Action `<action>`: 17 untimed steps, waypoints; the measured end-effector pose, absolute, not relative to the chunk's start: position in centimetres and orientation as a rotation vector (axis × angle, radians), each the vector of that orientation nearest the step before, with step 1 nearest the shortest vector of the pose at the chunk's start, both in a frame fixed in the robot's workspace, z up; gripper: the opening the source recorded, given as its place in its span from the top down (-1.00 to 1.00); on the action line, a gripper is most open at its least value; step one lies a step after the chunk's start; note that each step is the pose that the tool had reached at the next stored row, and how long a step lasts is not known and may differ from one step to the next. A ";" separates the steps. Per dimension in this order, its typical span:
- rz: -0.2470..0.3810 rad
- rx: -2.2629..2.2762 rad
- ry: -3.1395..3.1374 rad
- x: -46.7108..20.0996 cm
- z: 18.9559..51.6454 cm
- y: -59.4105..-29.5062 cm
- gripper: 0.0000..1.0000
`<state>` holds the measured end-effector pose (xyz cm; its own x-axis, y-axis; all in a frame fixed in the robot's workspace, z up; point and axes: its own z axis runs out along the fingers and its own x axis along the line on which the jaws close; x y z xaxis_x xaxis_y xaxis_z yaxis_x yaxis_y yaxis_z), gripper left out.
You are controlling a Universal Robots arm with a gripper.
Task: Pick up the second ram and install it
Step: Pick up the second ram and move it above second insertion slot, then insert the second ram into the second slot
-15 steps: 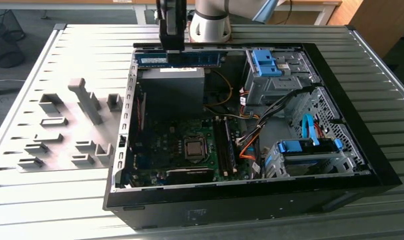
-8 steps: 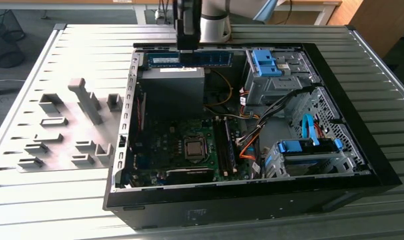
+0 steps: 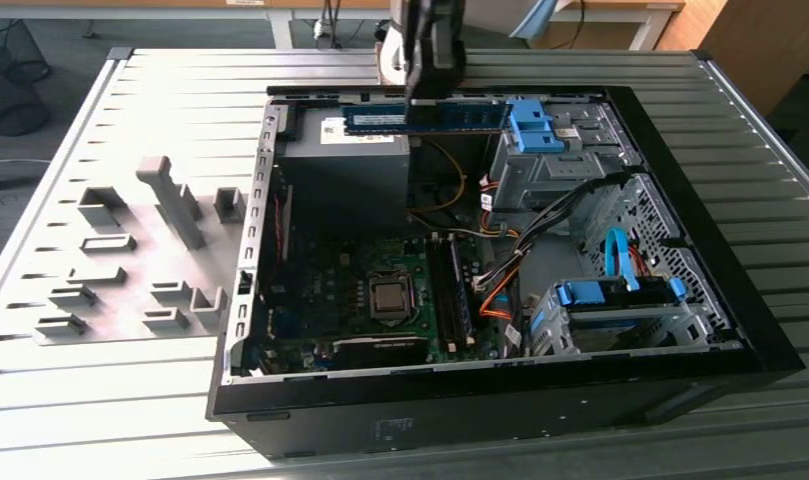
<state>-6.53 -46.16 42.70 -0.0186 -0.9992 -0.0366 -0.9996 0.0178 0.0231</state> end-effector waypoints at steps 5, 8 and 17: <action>0.066 -2.194 2.234 -4.2 42.7 -46.2 0.73; 0.066 -2.194 2.234 -3.0 42.6 -46.2 0.73; 0.066 -2.194 2.234 -2.8 42.6 -46.2 0.73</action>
<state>-2.79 -46.16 42.61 -0.0187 -0.9992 -0.0366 -0.9996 0.0179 0.0231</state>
